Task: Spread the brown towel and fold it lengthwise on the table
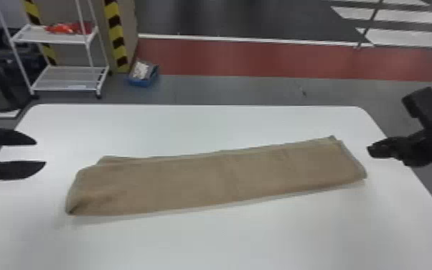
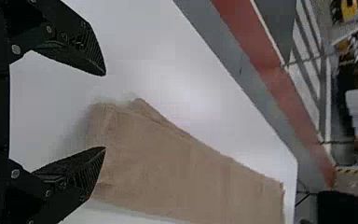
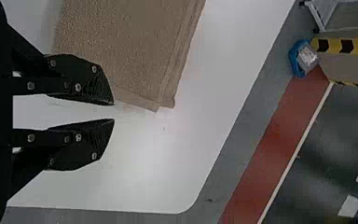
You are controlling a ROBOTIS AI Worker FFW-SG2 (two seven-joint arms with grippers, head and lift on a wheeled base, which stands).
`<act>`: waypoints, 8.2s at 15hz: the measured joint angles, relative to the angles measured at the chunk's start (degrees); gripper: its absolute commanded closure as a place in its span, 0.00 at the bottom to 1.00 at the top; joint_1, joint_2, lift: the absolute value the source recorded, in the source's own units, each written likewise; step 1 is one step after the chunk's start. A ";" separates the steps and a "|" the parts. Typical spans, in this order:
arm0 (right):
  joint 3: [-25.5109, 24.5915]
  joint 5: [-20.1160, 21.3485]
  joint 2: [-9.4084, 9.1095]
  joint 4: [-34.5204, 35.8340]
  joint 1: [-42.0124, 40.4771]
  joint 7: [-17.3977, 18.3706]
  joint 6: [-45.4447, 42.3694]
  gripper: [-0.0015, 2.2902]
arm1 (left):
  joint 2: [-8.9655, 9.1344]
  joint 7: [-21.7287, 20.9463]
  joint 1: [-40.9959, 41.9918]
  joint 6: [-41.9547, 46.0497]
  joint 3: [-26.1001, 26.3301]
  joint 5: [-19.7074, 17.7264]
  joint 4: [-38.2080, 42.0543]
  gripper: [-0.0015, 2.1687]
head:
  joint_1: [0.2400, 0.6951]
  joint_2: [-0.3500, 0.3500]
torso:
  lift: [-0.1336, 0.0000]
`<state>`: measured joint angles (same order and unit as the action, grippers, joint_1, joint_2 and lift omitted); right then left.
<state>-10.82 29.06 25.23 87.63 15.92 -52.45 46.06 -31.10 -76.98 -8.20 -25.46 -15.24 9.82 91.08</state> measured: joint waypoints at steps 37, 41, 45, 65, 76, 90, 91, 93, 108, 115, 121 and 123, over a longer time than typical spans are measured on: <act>-11.50 -17.23 -0.42 -9.90 5.80 16.51 5.22 0.10 | 10.80 26.77 -1.26 -41.27 2.13 -10.52 7.32 0.70 | 1.00 0.16 | 0.07; -9.56 -17.17 -1.19 -14.03 9.58 16.49 4.07 0.10 | 10.84 28.07 -1.27 -37.48 0.61 -11.52 7.17 0.70 | 1.00 0.21 | 0.07; -5.48 -16.68 -4.05 -15.20 12.16 16.17 5.24 0.11 | 11.10 28.11 -1.29 -35.46 1.14 -11.39 6.04 0.70 | 1.00 0.28 | 0.07; 2.35 -6.08 -8.97 -29.34 16.32 20.06 -4.81 0.33 | 10.89 26.94 -0.48 -33.57 1.59 -11.31 5.51 0.70 | 1.00 0.36 | 0.07; 1.83 -6.68 -9.01 -28.49 16.43 20.11 -4.76 0.34 | 10.42 26.64 0.21 -32.88 1.37 -11.41 5.59 0.70 | 1.00 0.36 | 0.07; 2.17 -5.84 -9.33 -28.24 16.26 20.11 -4.75 0.51 | 10.17 26.53 0.74 -31.63 1.02 -11.49 5.17 0.70 | 1.00 0.37 | 0.07; 1.93 -6.11 -9.32 -27.52 16.04 19.99 -4.66 0.51 | 10.06 26.53 0.74 -31.53 0.97 -11.49 5.08 0.70 | 1.00 0.37 | 0.07; 1.31 -6.62 -9.25 -24.45 14.52 19.35 -3.67 0.51 | 9.81 26.48 0.74 -31.33 0.72 -11.49 4.99 0.70 | 1.00 0.38 | 0.07; 2.74 -6.98 -9.19 -20.64 12.19 17.45 -1.41 0.48 | 9.40 26.18 0.82 -29.77 0.56 -11.49 4.14 0.70 | 1.00 0.40 | 0.07; 2.78 -7.13 -8.85 -17.84 10.62 16.94 0.95 0.40 | 9.40 26.09 1.00 -29.70 0.86 -11.40 4.04 0.70 | 1.00 0.40 | 0.07; 2.82 -7.00 -8.80 -16.31 10.08 16.37 2.62 0.55 | 9.34 25.76 1.04 -29.70 0.92 -11.43 4.16 0.70 | 1.00 0.39 | 0.07; 2.81 -6.97 -8.80 -16.18 9.79 16.25 2.88 0.57 | 9.38 25.73 1.14 -29.70 0.92 -11.43 4.17 0.70 | 1.00 0.39 | 0.07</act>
<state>-8.02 22.09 16.44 71.45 25.72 -36.20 48.94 -21.72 -51.24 -7.07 -55.16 -14.32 -1.61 95.25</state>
